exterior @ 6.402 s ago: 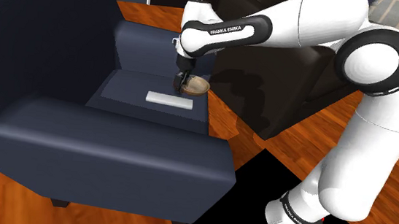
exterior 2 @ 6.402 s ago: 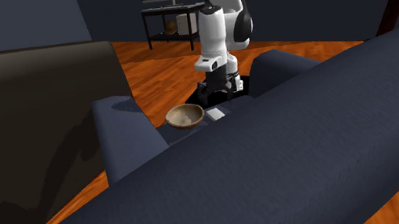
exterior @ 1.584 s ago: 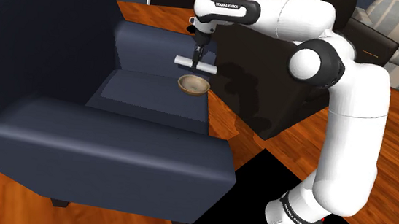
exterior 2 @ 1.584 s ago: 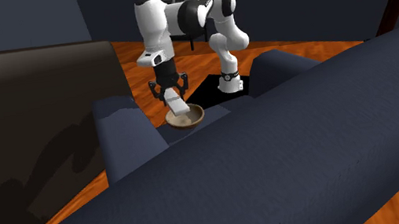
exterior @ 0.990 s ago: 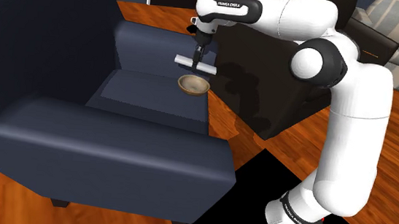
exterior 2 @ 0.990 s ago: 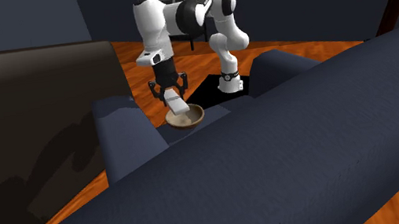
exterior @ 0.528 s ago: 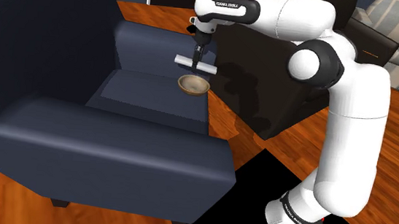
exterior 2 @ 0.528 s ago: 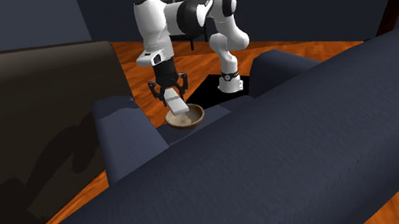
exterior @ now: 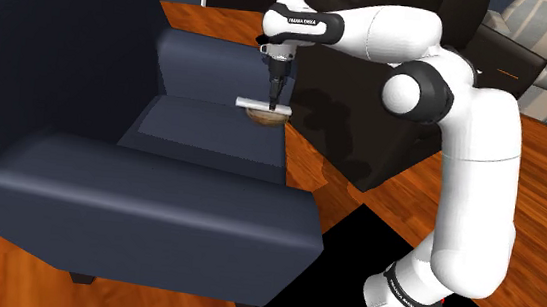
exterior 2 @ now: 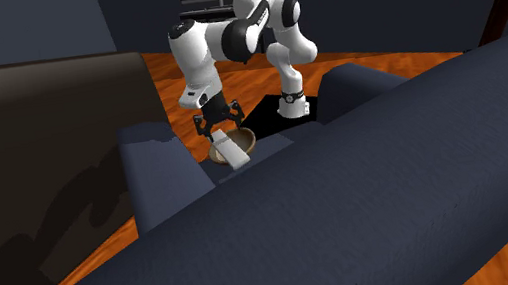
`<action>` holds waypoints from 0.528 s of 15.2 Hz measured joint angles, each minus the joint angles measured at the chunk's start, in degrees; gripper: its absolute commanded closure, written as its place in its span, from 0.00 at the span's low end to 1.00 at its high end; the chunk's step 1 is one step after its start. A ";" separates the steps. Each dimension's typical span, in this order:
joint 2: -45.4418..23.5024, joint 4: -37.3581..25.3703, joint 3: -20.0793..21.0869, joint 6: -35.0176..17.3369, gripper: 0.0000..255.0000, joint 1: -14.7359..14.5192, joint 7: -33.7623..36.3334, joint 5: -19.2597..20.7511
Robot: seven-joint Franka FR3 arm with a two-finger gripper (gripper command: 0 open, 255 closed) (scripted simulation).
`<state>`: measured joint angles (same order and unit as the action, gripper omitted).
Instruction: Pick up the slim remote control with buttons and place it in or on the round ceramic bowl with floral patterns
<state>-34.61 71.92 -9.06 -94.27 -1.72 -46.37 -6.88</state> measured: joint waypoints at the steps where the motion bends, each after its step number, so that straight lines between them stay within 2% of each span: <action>1: -0.60 -1.22 -0.11 -0.95 0.00 -0.22 0.42 0.09; 2: -1.57 -3.55 -0.06 2.54 0.00 -0.18 0.27 0.03; 4: 0.43 -0.88 -0.55 1.16 0.00 -0.38 -0.17 0.22; 6: -0.07 -2.31 -0.78 2.32 0.00 -0.53 0.08 0.11; 8: 0.88 -0.50 -1.01 0.59 0.00 -0.72 -0.42 0.06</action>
<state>-33.73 71.42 -10.07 -93.68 -2.44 -46.79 -6.82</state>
